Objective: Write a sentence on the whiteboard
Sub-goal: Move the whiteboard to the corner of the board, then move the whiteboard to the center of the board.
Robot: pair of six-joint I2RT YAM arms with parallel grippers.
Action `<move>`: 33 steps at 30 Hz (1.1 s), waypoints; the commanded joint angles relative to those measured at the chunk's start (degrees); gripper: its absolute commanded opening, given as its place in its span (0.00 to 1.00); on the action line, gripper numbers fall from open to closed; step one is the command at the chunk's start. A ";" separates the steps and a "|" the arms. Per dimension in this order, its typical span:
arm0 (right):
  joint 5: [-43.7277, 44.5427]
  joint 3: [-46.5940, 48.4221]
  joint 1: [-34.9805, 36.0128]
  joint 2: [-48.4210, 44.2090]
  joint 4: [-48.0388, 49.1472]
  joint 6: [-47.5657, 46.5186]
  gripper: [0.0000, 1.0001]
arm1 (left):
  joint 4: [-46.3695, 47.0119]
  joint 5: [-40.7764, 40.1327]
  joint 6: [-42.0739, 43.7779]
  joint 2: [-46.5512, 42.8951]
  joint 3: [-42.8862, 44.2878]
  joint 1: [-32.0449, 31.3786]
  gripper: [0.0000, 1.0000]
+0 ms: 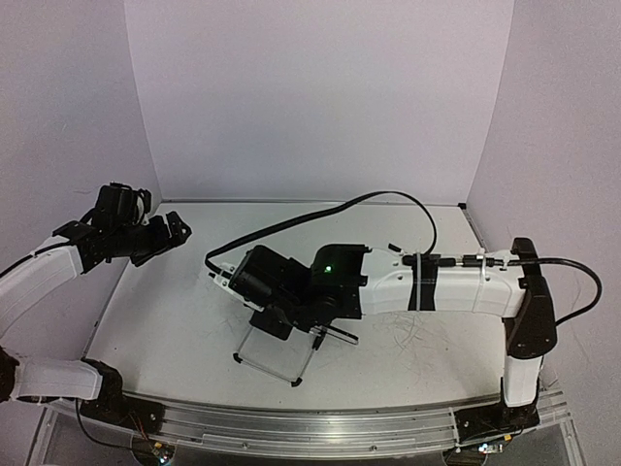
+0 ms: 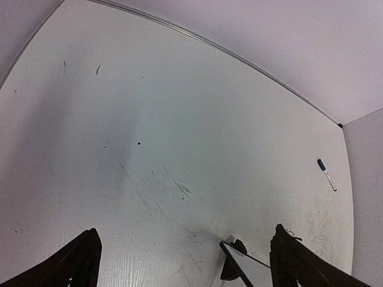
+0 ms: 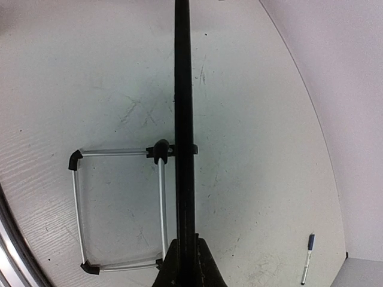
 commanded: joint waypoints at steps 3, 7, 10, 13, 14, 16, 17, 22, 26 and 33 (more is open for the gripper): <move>8.43 1.21 0.16 1.95 -2.02 11.24 0.00 | 2.84 -0.73 -1.07 -1.98 -1.15 -0.23 1.00; 14.46 3.50 0.16 4.10 -4.31 17.16 0.00 | 4.21 0.26 -2.16 -2.62 -2.51 -0.33 0.99; 19.67 5.59 0.09 5.58 -6.15 22.64 0.00 | 6.36 2.44 -3.45 -3.14 -4.65 -0.62 1.00; 22.19 6.77 -0.32 6.46 -6.74 26.69 0.00 | 8.18 4.22 -4.75 -3.25 -6.60 -1.44 0.99; 22.72 7.09 -0.69 6.74 -7.07 27.83 0.00 | 8.80 4.91 -5.15 -3.24 -7.17 -1.81 1.00; 22.88 7.82 -1.45 7.08 -7.57 29.72 0.00 | 10.03 5.76 -5.87 -3.25 -8.33 -3.04 0.99; 22.59 8.34 -1.83 7.29 -7.59 29.97 0.00 | 10.68 5.84 -6.26 -3.31 -8.90 -3.82 0.99; 17.94 9.89 -1.92 7.21 -3.93 23.87 0.00 | 14.62 3.86 -9.97 -4.74 -12.16 -9.93 0.96; 15.31 -0.01 -1.90 -0.18 7.87 14.74 0.00 | 15.72 0.69 -12.41 -5.37 -14.14 -13.84 0.94; 2.59 -7.64 -2.05 -7.71 18.31 3.05 0.00 | 15.64 -0.52 -16.52 -2.82 -17.40 -17.51 0.71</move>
